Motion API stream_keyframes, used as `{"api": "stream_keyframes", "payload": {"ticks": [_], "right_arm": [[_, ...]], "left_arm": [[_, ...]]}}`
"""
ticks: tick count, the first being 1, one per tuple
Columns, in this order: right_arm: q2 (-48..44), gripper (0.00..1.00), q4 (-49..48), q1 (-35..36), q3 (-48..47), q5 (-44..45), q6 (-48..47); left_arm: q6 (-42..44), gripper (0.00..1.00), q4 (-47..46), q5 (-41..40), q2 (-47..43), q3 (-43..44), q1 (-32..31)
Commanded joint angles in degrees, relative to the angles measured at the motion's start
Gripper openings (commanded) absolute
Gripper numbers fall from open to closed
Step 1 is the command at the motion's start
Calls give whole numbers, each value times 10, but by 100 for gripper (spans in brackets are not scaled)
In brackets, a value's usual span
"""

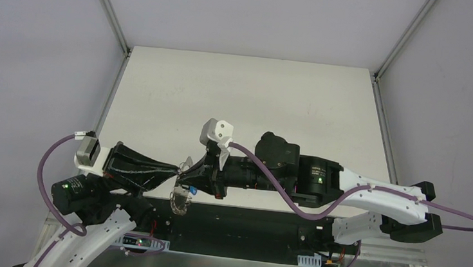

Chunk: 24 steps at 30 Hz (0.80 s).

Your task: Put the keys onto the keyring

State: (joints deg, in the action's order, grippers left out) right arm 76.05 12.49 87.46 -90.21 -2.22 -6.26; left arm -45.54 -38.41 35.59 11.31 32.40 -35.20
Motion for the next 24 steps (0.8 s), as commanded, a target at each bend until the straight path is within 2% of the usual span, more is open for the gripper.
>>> {"api": "stream_keyframes", "payload": {"ticks": [1, 5, 15, 19, 24], "right_arm": [[-27, 0, -6, 8, -13, -4, -11], [-37, 0, 19, 9, -10, -4, -9], [-38, 0, 83, 9, -16, -36, -4], [-26, 0, 140, 9, -43, -49, -3], [-12, 0, 203, 9, -68, -62, 13]], "left_arm": [[24, 7, 65, 4, -19, 35, 0], [22, 14, 112, 28, -16, 61, 0], [17, 19, 184, 70, -10, 90, 0], [14, 23, 209, 120, 16, 116, 0], [37, 30, 310, 164, 42, 163, 0]]}}
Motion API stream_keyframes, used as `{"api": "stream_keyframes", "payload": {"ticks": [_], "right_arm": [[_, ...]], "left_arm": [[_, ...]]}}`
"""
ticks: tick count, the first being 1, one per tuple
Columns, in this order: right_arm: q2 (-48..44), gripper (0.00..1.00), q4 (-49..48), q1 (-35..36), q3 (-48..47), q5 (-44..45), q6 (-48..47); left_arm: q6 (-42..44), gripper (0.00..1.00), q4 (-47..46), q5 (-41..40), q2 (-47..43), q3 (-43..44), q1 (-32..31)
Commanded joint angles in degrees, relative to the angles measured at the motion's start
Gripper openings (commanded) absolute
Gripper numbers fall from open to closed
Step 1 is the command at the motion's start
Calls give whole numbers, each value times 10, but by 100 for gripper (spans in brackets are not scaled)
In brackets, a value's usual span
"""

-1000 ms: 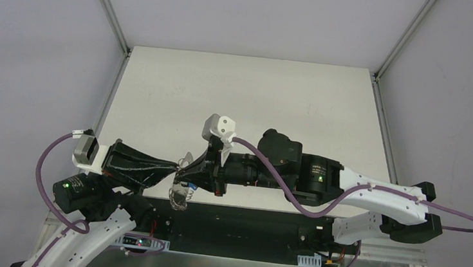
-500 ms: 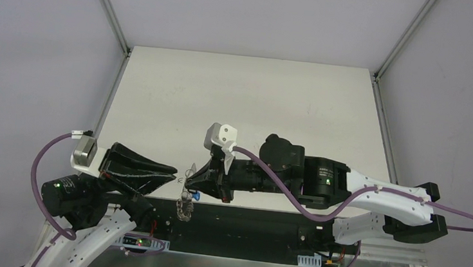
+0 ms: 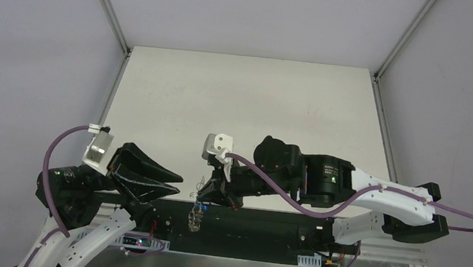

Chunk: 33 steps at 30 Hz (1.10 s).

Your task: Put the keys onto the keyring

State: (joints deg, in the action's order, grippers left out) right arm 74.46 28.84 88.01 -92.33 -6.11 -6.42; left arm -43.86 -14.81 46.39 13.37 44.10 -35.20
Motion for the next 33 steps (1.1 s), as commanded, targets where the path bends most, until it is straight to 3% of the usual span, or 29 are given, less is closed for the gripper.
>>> {"api": "stream_keyframes", "payload": {"ticks": [1, 7, 33], "right_arm": [[6, 0, 50, 3, -55, -26, 18], [25, 0, 100, -7, -79, -57, 46], [74, 0, 108, -74, -91, -176, 149]], "left_arm": [[30, 31, 102, 62, 29, 58, 0], [-1, 33, 184, 137, 91, 101, 0], [42, 33, 290, 132, 110, 64, 0]]}}
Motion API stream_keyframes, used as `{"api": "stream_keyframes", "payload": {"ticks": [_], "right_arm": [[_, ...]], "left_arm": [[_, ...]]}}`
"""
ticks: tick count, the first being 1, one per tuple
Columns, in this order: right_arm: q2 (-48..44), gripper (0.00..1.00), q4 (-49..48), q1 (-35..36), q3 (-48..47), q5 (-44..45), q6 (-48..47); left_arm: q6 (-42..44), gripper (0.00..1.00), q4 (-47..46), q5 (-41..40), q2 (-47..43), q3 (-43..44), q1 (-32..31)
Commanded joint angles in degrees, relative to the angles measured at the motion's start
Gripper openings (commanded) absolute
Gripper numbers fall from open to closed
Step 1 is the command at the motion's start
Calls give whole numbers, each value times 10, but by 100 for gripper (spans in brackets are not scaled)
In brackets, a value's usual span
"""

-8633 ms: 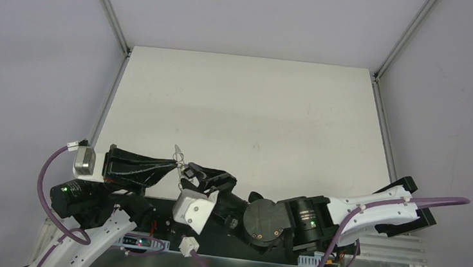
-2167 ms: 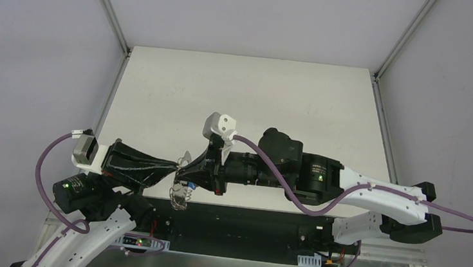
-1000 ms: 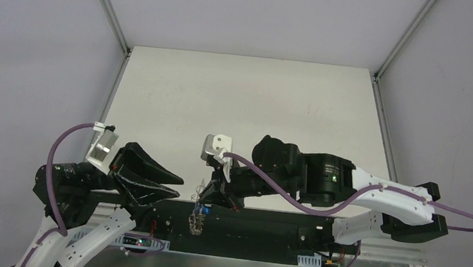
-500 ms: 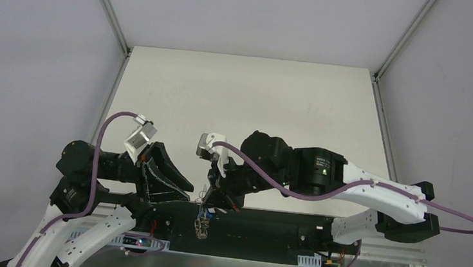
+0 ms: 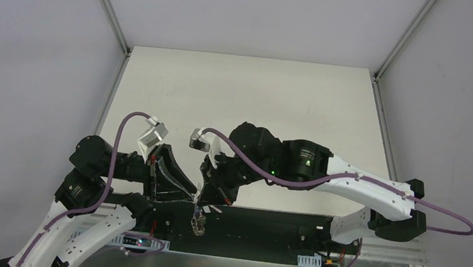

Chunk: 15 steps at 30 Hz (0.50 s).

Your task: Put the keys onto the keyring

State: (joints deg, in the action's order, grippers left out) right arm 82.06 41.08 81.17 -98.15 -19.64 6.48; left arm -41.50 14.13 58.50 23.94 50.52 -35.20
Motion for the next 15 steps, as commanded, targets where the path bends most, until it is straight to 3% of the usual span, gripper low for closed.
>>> {"api": "stream_keyframes", "payload": {"ticks": [1, 11, 15], "right_arm": [[0, 0, -14, -6, -34, -40, 20], [12, 0, -13, -12, -45, -41, 21], [15, 0, -10, -13, -49, -39, 22]], "left_arm": [[19, 33, 2, 12, 4, 0, 0], [23, 31, 15, 20, -2, -4, 0], [27, 26, 19, 23, -2, 0, 0]]}}
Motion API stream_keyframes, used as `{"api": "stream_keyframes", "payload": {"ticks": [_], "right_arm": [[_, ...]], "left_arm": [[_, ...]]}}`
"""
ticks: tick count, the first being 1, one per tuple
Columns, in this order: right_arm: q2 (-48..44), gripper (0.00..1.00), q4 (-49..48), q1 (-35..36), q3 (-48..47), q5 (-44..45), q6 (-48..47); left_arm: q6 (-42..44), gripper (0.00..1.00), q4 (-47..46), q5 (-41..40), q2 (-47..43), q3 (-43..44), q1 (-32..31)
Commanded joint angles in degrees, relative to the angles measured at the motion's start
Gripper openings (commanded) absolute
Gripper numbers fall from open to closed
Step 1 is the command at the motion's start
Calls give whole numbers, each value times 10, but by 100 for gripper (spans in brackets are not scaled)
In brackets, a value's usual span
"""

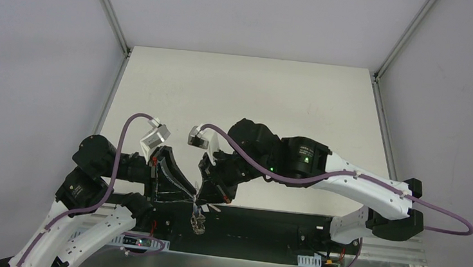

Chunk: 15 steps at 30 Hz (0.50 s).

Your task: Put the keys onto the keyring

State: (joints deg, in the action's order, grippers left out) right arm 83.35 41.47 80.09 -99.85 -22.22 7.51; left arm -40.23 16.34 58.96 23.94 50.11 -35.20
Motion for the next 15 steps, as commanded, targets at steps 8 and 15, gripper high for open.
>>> {"api": "stream_keyframes", "payload": {"ticks": [8, 15], "right_arm": [[6, 0, -6, -2, -35, -12, 9], [5, 0, -5, -2, -32, -8, 8]], "left_arm": [[20, 21, 7, 17, -4, 10, 0], [25, 0, 13, 21, 0, 13, 0]]}}
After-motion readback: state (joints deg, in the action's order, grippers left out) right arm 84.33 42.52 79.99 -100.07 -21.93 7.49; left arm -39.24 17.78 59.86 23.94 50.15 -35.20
